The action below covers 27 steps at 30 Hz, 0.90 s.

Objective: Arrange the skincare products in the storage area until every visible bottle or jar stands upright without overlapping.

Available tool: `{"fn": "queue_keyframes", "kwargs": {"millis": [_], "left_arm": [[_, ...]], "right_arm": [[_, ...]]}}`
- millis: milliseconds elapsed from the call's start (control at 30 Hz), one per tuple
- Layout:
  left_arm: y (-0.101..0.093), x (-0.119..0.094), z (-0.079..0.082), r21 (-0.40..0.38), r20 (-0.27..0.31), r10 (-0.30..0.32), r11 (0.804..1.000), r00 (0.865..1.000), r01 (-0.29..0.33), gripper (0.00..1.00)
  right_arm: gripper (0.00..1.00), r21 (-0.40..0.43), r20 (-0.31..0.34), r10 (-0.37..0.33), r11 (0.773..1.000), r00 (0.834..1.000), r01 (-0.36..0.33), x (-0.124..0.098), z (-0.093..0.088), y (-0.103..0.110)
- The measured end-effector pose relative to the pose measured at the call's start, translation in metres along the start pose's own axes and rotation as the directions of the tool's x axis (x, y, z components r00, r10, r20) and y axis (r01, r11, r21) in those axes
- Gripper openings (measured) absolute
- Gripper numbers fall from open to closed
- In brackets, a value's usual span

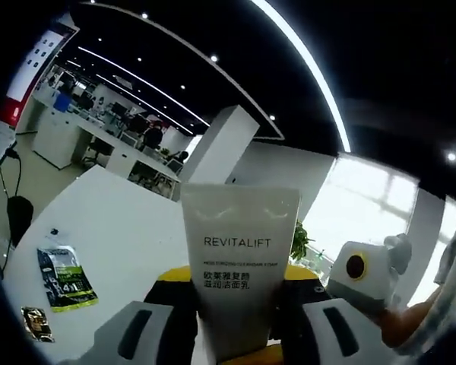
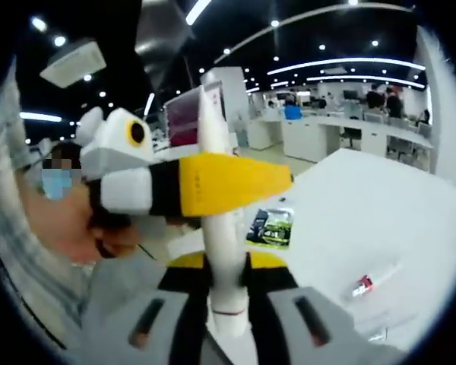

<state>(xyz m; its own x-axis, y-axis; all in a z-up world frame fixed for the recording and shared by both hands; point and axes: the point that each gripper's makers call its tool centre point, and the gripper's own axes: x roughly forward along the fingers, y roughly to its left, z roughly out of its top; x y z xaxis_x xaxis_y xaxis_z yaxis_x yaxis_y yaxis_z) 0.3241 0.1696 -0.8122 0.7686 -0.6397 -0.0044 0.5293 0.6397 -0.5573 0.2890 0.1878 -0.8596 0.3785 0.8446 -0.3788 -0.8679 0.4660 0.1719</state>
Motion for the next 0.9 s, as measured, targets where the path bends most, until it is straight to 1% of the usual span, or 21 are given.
{"fn": "queue_keyframes", "kwargs": {"millis": [33, 67, 100, 133, 167, 200, 233, 267, 300, 367, 400, 467, 567, 600, 633, 667, 700, 733, 767, 833, 900], "left_arm": [[-0.001, 0.000, 0.000, 0.000, -0.003, -0.002, 1.000, 1.000, 0.002, 0.41], [-0.007, 0.002, 0.003, 0.016, 0.006, -0.041, 0.999, 0.999, 0.041, 0.40], [-0.009, 0.002, 0.004, 0.024, 0.010, -0.058, 0.998, 0.998, 0.058, 0.40], [-0.013, 0.002, 0.005, 0.028, 0.011, -0.084, 0.996, 0.996, 0.084, 0.39], [-0.017, 0.002, 0.007, 0.015, 0.009, -0.103, 0.995, 0.995, 0.103, 0.39], [-0.022, 0.002, 0.009, 0.019, 0.011, -0.143, 0.990, 0.990, 0.143, 0.39], [-0.023, 0.002, 0.011, 0.021, 0.014, -0.155, 0.988, 0.988, 0.155, 0.38], [-0.027, 0.002, 0.012, 0.021, 0.012, -0.185, 0.983, 0.983, 0.184, 0.37], [-0.032, 0.001, 0.013, 0.014, 0.008, -0.219, 0.976, 0.976, 0.219, 0.36], [-0.035, 0.002, 0.013, 0.013, -0.007, -0.245, 0.969, 0.969, 0.245, 0.35], [-0.038, 0.001, 0.013, 0.012, -0.023, -0.277, 0.961, 0.961, 0.277, 0.35], [-0.043, 0.001, 0.013, 0.012, -0.037, -0.321, 0.947, 0.946, 0.321, 0.34], [-0.049, 0.000, 0.013, -0.041, -0.054, -0.387, 0.922, 0.921, 0.385, 0.36], [-0.050, -0.001, 0.013, -0.043, -0.056, -0.398, 0.917, 0.916, 0.396, 0.36], [-0.053, -0.002, 0.013, -0.056, -0.061, -0.421, 0.907, 0.905, 0.418, 0.36], [-0.056, -0.004, 0.011, -0.094, -0.073, -0.448, 0.893, 0.891, 0.441, 0.36], [-0.060, -0.008, 0.009, -0.110, -0.076, -0.479, 0.876, 0.875, 0.470, 0.35], [-0.065, -0.012, 0.008, -0.126, -0.078, -0.513, 0.856, 0.855, 0.502, 0.31], [-0.068, -0.014, 0.008, -0.138, -0.079, -0.530, 0.844, 0.844, 0.518, 0.31], [-0.067, -0.022, 0.006, -0.091, -0.086, -0.553, 0.833, 0.829, 0.546, 0.28], [-0.066, -0.025, 0.003, -0.066, -0.103, -0.547, 0.837, 0.831, 0.543, 0.26]], "right_arm": [[0.15, 0.011, 0.006, 0.019, 1.000, 1.000, -0.019, -0.002, 0.001, 0.000], [0.14, 0.019, 0.011, 0.029, 0.999, 1.000, -0.029, -0.002, 0.002, 0.000], [0.14, 0.039, 0.038, 0.056, 0.998, 0.998, -0.057, -0.007, 0.007, 0.000], [0.14, 0.038, 0.040, 0.058, 0.997, 0.997, -0.060, -0.008, 0.007, -0.001], [0.14, 0.034, 0.048, 0.076, 0.996, 0.996, -0.078, -0.012, 0.010, -0.001], [0.14, 0.038, 0.055, 0.091, 0.995, 0.994, -0.093, -0.015, 0.012, -0.001], [0.14, 0.041, 0.069, 0.116, 0.992, 0.991, -0.119, -0.017, 0.015, 0.001], [0.14, 0.051, 0.082, 0.146, 0.987, 0.986, -0.151, -0.019, 0.017, 0.004], [0.13, 0.065, 0.089, 0.159, 0.984, 0.983, -0.165, -0.021, 0.018, 0.003], [0.13, 0.061, 0.089, 0.173, 0.982, 0.981, -0.178, -0.024, 0.018, 0.002], [0.13, 0.062, 0.088, 0.198, 0.977, 0.976, -0.204, -0.026, 0.019, 0.004], [0.13, 0.054, 0.088, 0.238, 0.969, 0.967, -0.243, -0.028, 0.020, 0.009], [0.13, 0.059, 0.103, 0.287, 0.954, 0.952, -0.294, -0.031, 0.022, 0.016], [0.13, 0.060, 0.106, 0.302, 0.949, 0.947, -0.309, -0.032, 0.023, 0.018], [0.13, 0.057, 0.109, 0.319, 0.943, 0.941, -0.327, -0.032, 0.023, 0.021], [0.13, 0.053, 0.110, 0.334, 0.939, 0.936, -0.341, -0.032, 0.023, 0.023], [0.13, 0.051, 0.107, 0.366, 0.927, 0.925, -0.372, -0.033, 0.023, 0.029], [0.13, 0.050, 0.107, 0.375, 0.923, 0.921, -0.382, -0.033, 0.023, 0.031], [0.13, 0.055, 0.105, 0.416, 0.904, 0.903, -0.423, -0.035, 0.023, 0.039], [0.13, 0.071, 0.099, 0.456, 0.883, 0.885, -0.463, -0.034, 0.020, 0.047], [0.13, 0.076, 0.095, 0.458, 0.882, 0.884, -0.466, -0.032, 0.016, 0.048]]}}
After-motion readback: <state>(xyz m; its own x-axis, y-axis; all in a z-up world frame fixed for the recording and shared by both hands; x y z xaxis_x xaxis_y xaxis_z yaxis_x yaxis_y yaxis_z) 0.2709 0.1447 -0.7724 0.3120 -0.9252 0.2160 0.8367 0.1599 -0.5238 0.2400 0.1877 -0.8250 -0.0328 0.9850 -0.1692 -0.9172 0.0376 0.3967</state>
